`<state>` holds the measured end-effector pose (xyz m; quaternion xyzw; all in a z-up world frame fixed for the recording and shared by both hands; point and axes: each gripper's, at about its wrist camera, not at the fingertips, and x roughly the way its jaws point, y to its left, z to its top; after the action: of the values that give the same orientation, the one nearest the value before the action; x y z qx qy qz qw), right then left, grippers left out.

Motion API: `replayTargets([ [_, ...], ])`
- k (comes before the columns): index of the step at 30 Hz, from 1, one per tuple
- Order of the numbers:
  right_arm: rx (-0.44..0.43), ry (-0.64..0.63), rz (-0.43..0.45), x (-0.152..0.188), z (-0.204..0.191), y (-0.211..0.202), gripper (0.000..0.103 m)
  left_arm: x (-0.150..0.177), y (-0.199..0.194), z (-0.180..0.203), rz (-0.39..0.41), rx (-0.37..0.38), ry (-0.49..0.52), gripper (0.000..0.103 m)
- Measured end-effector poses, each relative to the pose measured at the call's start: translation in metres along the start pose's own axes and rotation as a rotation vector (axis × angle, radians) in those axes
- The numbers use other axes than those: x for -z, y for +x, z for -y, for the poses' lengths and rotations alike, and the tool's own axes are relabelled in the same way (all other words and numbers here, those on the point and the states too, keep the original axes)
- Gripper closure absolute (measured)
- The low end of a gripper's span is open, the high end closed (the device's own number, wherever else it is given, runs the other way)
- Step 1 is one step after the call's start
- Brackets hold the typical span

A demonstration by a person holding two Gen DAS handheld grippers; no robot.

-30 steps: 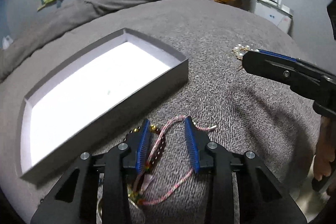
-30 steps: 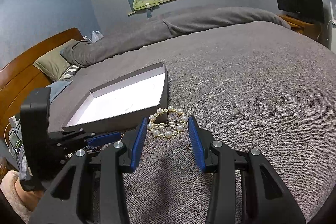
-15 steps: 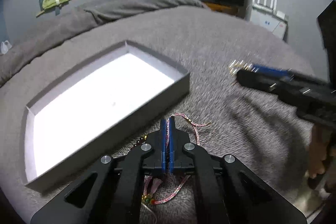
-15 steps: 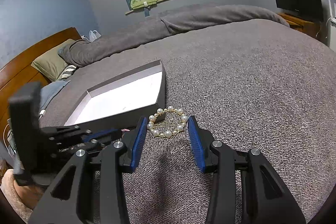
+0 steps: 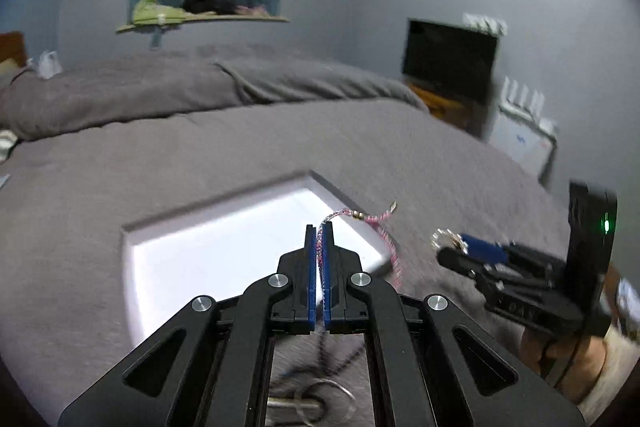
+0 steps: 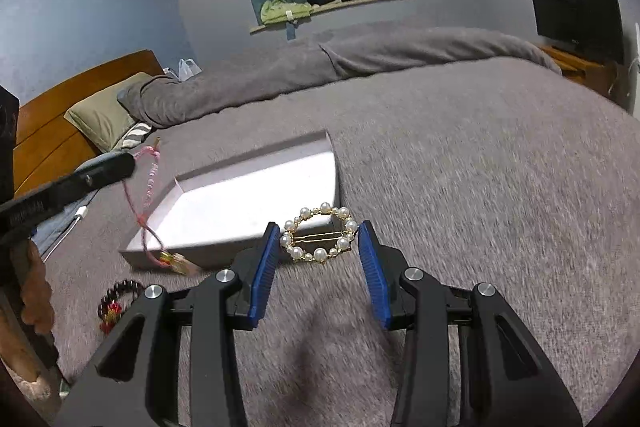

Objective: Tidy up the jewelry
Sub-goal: 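Carry both items into the grey tray and open both tools to release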

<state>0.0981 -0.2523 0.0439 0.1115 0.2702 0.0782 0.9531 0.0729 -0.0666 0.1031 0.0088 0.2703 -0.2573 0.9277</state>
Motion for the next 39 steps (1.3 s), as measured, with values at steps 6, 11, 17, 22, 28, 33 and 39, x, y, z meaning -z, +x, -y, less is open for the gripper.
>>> replayTargets([
  [6, 0.009, -0.047, 0.077, -0.039, -0.019, 0.017, 0.062, -0.023, -0.002, -0.051, 0.042, -0.142, -0.07, 0.1],
  [11, 0.025, -0.086, 0.075, -0.071, -0.027, 0.053, 0.062, -0.027, 0.022, -0.092, 0.003, -0.196, -0.139, 0.1],
  [17, 0.001, -0.094, 0.033, -0.089, -0.029, 0.111, 0.062, -0.019, 0.061, -0.132, -0.057, -0.222, -0.19, 0.1],
  [22, -0.005, -0.109, -0.035, -0.088, -0.036, 0.15, 0.062, -0.008, 0.091, -0.161, -0.128, -0.252, -0.212, 0.1],
  [28, 0.015, -0.126, -0.146, -0.079, -0.037, 0.178, 0.062, 0.003, 0.119, -0.186, -0.201, -0.256, -0.264, 0.1],
  [33, 0.054, -0.139, -0.253, -0.075, -0.04, 0.196, 0.062, 0.009, 0.126, -0.184, -0.255, -0.296, -0.23, 0.1],
  [39, 0.093, -0.155, -0.315, -0.067, -0.04, 0.21, 0.062, 0.014, 0.137, -0.185, -0.312, -0.318, -0.223, 0.1],
])
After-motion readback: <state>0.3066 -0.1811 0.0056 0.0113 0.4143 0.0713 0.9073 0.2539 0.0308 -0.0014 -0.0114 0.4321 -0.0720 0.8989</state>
